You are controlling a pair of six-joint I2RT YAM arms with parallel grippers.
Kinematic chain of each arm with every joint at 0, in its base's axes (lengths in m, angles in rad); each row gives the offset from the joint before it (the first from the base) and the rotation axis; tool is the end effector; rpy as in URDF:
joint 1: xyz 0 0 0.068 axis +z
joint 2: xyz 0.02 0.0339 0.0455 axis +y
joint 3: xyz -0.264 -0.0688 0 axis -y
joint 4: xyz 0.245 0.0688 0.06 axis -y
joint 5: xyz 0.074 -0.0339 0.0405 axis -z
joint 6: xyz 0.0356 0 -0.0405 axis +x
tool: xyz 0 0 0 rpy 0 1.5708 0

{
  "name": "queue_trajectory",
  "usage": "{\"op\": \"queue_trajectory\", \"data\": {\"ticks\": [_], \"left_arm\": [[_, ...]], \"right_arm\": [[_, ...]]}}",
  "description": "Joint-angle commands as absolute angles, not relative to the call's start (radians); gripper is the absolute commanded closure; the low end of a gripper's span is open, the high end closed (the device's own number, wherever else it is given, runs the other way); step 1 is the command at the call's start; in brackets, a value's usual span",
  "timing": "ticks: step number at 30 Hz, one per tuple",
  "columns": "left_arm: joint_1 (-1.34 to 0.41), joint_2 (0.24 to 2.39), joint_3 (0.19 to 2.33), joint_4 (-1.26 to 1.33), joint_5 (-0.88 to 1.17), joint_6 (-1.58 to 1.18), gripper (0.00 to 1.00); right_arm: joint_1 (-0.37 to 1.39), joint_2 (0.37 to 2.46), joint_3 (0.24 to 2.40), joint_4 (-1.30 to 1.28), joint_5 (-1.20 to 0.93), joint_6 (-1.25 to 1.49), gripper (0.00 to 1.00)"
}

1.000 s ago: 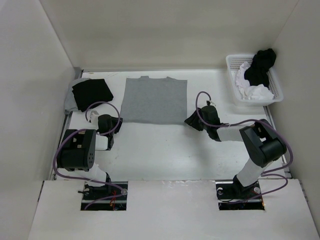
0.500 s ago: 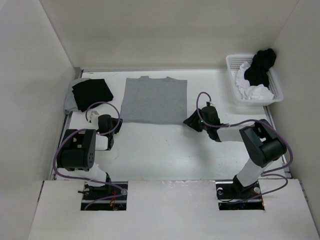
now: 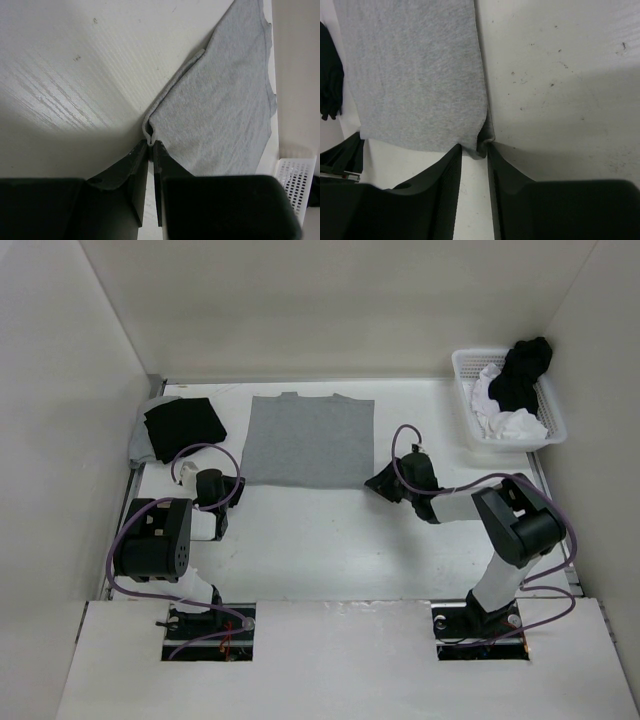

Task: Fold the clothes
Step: Fold the tank top

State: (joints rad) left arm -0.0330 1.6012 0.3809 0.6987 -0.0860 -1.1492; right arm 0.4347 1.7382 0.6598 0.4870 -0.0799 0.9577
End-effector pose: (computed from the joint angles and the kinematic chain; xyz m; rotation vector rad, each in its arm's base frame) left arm 0.2634 -0.0056 0.1133 -1.1848 1.7966 -0.6169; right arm 0.2923 0.1388 0.1252 0.5466 2.2319 0.8557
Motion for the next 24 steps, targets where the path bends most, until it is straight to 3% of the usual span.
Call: {"op": "queue_trajectory", "data": {"ticks": [1,3,10,14,17,24], "left_arm": [[-0.031,1.601,0.379,0.736,-0.087,-1.155,0.92],[-0.033,1.600,0.379,0.738,-0.089,-1.155,0.92],[-0.033,1.583,0.373,0.739,-0.089,-1.155,0.94],[-0.047,1.482,0.353,0.726,-0.072,-1.166,0.98],[-0.065,1.233,0.330,0.623,-0.061,-1.172,0.99],[-0.145,0.489,0.535,-0.001,-0.178,-1.008,0.99]], "right_arm": [[0.446,1.763,0.684,0.497,-0.008,0.953,0.67],[0.446,1.766,0.686,0.502,-0.003,0.954,0.69],[0.447,1.753,0.672,0.508,0.038,0.948,0.96],[0.491,1.616,0.618,0.516,0.077,0.899,1.00],[0.544,1.374,0.565,0.410,0.121,0.827,1.00],[0.738,0.717,0.652,-0.154,0.346,0.666,1.00]]}}
